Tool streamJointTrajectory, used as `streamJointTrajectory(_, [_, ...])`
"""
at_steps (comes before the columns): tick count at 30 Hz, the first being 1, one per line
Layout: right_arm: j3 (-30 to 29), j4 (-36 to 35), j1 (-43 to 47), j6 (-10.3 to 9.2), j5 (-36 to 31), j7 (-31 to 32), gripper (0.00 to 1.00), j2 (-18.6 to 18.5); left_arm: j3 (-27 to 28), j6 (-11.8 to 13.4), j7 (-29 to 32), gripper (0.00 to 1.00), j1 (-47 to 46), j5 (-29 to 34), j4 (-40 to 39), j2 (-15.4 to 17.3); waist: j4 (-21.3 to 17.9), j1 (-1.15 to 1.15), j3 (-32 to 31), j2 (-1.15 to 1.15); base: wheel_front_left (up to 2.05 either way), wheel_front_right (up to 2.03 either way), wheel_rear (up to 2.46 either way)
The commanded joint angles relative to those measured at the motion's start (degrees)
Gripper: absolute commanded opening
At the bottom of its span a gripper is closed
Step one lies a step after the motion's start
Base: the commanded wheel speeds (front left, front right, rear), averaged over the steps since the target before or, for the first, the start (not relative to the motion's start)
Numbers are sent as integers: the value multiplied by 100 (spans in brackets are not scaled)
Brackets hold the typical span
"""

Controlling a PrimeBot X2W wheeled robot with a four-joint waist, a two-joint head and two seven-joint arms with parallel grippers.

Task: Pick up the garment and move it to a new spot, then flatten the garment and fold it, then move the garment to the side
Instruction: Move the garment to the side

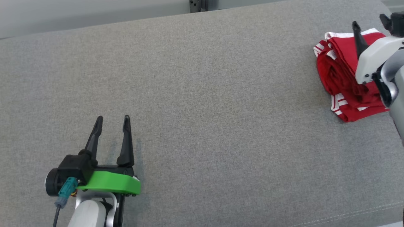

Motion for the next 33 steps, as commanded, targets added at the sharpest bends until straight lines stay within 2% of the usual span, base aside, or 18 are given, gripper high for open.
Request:
streamJointTrajectory(1, [-10, -37, 121, -9, 52, -104, 100, 76, 97, 40, -47, 100, -17, -91, 43, 51, -24, 0, -300, 0, 0, 0, 0])
streamJointTrajectory(7, [-165, -316, 575, -9, 223, -405, 100, 561, 403, 88, -77, 100, 239, -249, 229, 57, 85, 0, -757, 0, 0, 0, 0])
streamJointTrajectory(12, [-480, -802, 1267, -9, 60, -497, 100, 785, 525, 100, -86, 100, 518, -311, 328, 24, 202, 0, -1108, 0, 0, 0, 0])
streamJointTrajectory(18, [-1428, -2162, 2734, -9, -556, -490, 100, 1198, 579, 124, -91, 100, 855, -290, 310, -36, 365, 0, -1405, 0, 0, 0, 0])
streamJointTrajectory(24, [-2327, -3350, 4101, -9, -1357, -492, 100, 1941, 569, 105, -91, 100, 1147, -208, 208, -139, 487, 0, -1508, 0, 0, 0, 0])
streamJointTrajectory(28, [-2528, -4114, 4757, -9, -1654, -399, 100, 2206, 552, 127, -91, 100, 1281, -159, 165, -204, 523, 0, -1533, 0, 0, 0, 0])
streamJointTrajectory(33, [-2375, -4741, 5192, -9, -1470, -182, 100, 2245, 502, 118, -92, 100, 1346, -69, 203, -246, 547, 0, -1550, 0, 0, 0, 0])
